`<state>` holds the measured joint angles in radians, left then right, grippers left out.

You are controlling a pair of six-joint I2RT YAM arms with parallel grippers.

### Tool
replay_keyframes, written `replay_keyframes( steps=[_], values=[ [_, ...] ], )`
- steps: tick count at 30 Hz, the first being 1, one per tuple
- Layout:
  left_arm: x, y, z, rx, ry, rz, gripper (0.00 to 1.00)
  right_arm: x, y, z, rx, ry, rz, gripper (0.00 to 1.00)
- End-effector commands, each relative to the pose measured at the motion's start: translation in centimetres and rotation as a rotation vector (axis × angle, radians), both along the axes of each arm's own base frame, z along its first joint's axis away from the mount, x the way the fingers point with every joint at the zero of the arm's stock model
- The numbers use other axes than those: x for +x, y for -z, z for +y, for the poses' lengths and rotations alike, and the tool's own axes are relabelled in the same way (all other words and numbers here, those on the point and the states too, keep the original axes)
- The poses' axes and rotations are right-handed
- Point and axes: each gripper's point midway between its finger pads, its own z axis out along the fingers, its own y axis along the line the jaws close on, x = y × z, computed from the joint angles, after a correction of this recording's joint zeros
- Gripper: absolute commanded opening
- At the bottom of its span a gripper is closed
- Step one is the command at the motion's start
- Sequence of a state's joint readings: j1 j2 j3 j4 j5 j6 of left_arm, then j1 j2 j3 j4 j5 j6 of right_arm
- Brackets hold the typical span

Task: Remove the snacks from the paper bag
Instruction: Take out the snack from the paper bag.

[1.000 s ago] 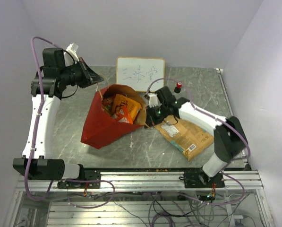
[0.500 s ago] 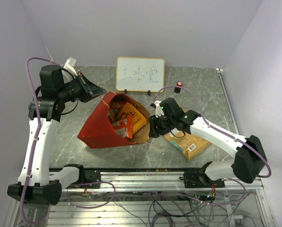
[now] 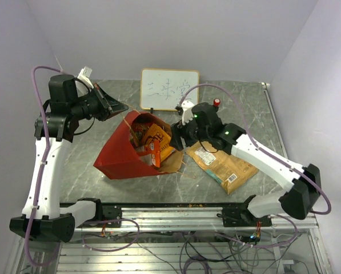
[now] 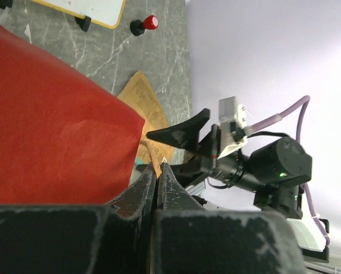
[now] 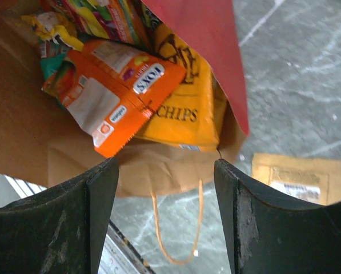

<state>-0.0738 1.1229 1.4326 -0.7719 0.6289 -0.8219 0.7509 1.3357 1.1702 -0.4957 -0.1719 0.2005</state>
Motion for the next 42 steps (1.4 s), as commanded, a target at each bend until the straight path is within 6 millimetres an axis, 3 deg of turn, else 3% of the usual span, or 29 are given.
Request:
replay_keyframes(
  steps=[1,8,15,31,35,42],
  values=[
    [0.9,-2.2,-0.1,0.003,0.005,-0.050,0.07,2.2,-1.5,4.0,0.033,-0.018,-0.111,0.68],
    [2.4,-3.3,-0.4,0.007,0.029,-0.076,0.07,5.2,-1.1,6.1,-0.011,0.017,-0.189,0.72],
    [3.0,-2.9,-1.0,0.000,0.075,-0.060,0.07,4.8,0.5,8.2,0.007,-0.017,-0.167,0.72],
    [3.7,-1.3,-1.1,0.040,0.122,-0.038,0.07,7.7,4.9,7.5,-0.084,0.107,-0.217,0.75],
    [3.9,-1.4,-1.0,0.057,0.128,-0.042,0.07,7.6,5.7,8.1,-0.067,0.096,-0.198,0.72],
    [4.1,-1.0,-1.1,0.055,0.134,-0.038,0.07,7.3,6.8,9.2,-0.013,0.100,-0.148,0.58]
  ],
)
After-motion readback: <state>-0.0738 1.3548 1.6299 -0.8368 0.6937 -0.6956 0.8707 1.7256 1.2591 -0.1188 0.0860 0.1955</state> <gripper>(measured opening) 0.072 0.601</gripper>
